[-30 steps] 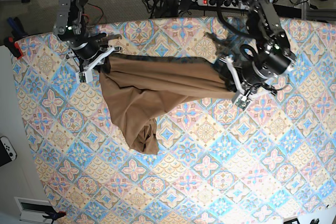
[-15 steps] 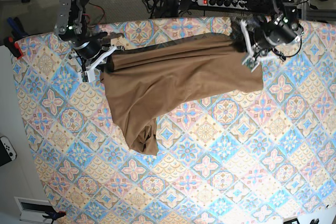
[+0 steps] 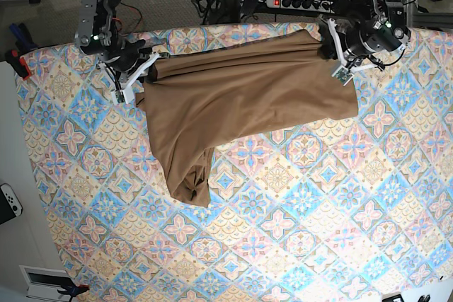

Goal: Layout the t-shirt on the table in an organized manner, then fold the t-shirt properly
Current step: 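Stretch the shirt between both grippers, pulling them apart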

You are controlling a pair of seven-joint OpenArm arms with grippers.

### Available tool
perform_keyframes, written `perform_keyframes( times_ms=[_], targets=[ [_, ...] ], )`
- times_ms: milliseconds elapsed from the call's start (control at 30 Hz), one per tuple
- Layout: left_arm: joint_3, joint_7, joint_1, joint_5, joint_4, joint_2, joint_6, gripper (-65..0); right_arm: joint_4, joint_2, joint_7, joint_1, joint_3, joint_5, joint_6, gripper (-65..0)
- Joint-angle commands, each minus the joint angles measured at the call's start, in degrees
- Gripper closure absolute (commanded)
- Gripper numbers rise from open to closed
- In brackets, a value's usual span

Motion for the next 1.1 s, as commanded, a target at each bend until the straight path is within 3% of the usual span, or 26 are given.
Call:
perform_keyframes(
  times_ms=[0, 200, 300, 467, 533, 667, 733, 933, 1000, 1067],
  targets=[
    [-2.9, 0.7, -0.2, 2.0, 0.7, -1.1, 0.6, 0.0, 0.8, 0.8, 0.8, 0.3, 0.6, -1.2, -0.8, -5.4],
    [-11.4, 1.0, -3.0, 2.0, -1.6, -1.2, 0.6, 0.0, 1.4, 0.8, 1.3, 0.1, 1.0, -1.2, -0.8, -4.4],
    [-14.2, 1.1, -4.0, 2.5, -2.7, -1.3, 0.6, 0.0, 1.4, 0.8, 4.6, -0.1, 1.0, -1.2, -0.8, -4.4],
    [-14.8, 1.2, -5.6, 7.6, -2.8, -1.0, 0.6, 0.0, 1.4, 0.8, 6.3, -0.1, 0.6, -1.0, -0.5, -4.4],
    [-14.6, 1.2, -5.6, 9.1, -2.8, -0.2, 0.6, 0.0, 2.2, 0.8, 6.5, -0.1, -0.3, -1.0, 3.2, -4.4],
    [-14.6, 1.2, -5.7, 10.1, -2.8, 1.1, 0.6, 0.0, 3.8, 0.8, 6.2, -0.1, -1.6, -0.9, 16.6, -5.2],
    [-14.6, 1.2, -5.7, 9.8, -2.8, 1.1, 0.6, 0.0, 3.8, 0.7, 6.0, -0.1, -1.7, -0.9, 19.6, -9.4],
    [-14.6, 1.2, -5.7, 10.0, -2.8, 1.1, 0.6, 0.0, 3.9, 0.8, 5.9, -0.1, -1.8, -0.9, 19.7, -34.0],
    [-14.6, 1.2, -5.7, 10.0, -2.8, 1.1, 0.6, 0.0, 3.9, 0.8, 5.9, -0.1, -1.8, -0.9, 19.7, -37.3],
    [-14.6, 1.2, -5.7, 10.0, -2.8, 1.1, 0.6, 0.0, 3.9, 0.8, 5.9, -0.1, -1.6, -0.9, 19.7, -36.4]
  ],
)
